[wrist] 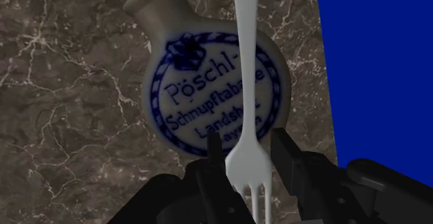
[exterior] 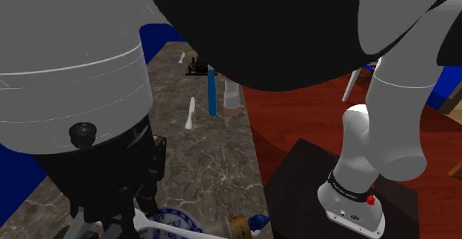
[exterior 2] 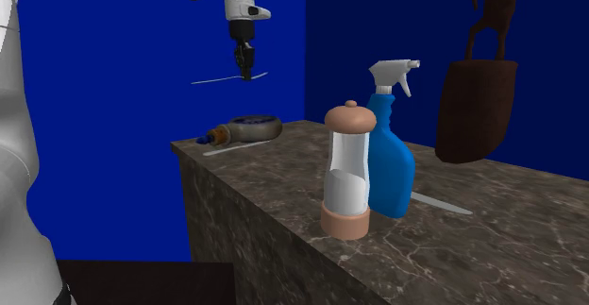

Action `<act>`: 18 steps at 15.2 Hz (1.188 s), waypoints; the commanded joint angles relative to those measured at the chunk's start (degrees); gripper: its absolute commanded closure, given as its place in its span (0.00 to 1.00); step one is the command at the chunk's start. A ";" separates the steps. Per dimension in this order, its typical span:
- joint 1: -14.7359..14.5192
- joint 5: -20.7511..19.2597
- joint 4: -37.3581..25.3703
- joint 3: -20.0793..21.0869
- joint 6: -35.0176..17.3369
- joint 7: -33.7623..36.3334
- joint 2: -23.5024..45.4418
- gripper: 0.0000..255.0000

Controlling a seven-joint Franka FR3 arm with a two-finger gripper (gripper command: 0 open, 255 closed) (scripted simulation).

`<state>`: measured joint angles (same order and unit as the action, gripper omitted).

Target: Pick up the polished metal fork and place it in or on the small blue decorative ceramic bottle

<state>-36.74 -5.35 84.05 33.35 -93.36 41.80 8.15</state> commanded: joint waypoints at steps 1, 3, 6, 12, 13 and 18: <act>0.16 0.14 1.90 -0.06 -1.73 -0.04 -0.23 1.00; 0.34 0.34 3.88 -0.13 -3.40 -0.12 -0.60 1.00; 0.55 0.56 6.67 -0.21 -5.84 -0.21 -1.02 1.00; 0.68 0.66 8.75 -0.27 -7.75 -0.24 -1.23 1.00; 0.68 0.66 8.75 -0.27 -7.75 -0.24 -1.23 1.00; 0.68 0.66 8.74 -0.27 -7.74 -0.24 -1.23 0.00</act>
<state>-36.06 -4.68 92.80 33.07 -101.09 41.56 6.92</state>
